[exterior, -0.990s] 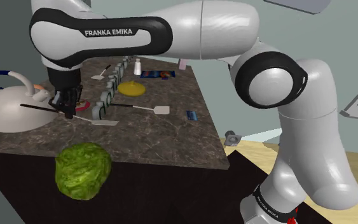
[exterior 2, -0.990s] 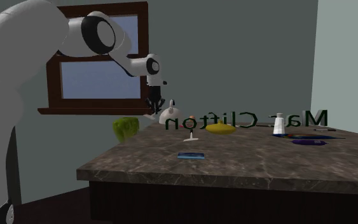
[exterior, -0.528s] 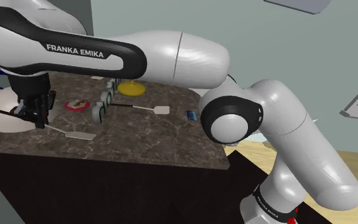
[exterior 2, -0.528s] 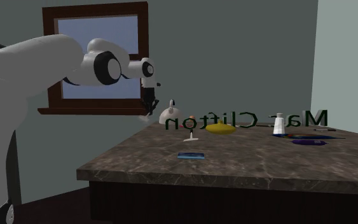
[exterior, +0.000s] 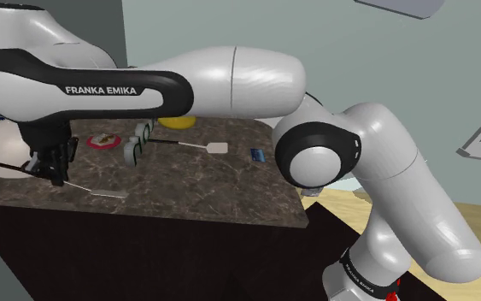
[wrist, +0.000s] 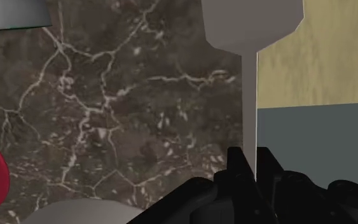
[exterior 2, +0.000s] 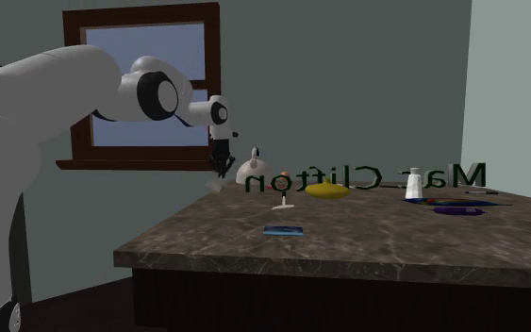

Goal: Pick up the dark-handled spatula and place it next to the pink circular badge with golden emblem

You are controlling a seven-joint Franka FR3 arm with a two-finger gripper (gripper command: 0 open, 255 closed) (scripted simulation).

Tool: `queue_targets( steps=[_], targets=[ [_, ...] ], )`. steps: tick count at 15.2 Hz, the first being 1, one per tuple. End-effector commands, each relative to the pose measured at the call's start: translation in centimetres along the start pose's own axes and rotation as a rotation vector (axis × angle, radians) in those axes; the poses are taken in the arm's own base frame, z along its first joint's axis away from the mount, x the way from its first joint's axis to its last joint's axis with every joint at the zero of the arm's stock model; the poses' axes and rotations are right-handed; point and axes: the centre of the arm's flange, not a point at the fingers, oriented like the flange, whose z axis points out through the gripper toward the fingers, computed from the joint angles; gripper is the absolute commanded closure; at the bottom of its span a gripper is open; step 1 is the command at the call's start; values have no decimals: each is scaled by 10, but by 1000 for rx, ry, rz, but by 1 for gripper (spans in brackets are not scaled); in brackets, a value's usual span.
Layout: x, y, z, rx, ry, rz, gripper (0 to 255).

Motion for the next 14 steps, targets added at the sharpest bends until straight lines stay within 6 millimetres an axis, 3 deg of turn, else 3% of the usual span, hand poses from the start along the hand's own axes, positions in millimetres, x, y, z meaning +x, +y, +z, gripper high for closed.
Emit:
queue_targets(
  steps=[1,4,11,12,14],
  targets=[
    [-2,-1,11,0,1,0,255],
    [-3,-1,27,0,1,0,255],
    [-3,-1,27,0,1,0,255],
    [-3,-1,28,0,1,0,0],
    [-3,-1,27,0,1,0,0]
  ],
)
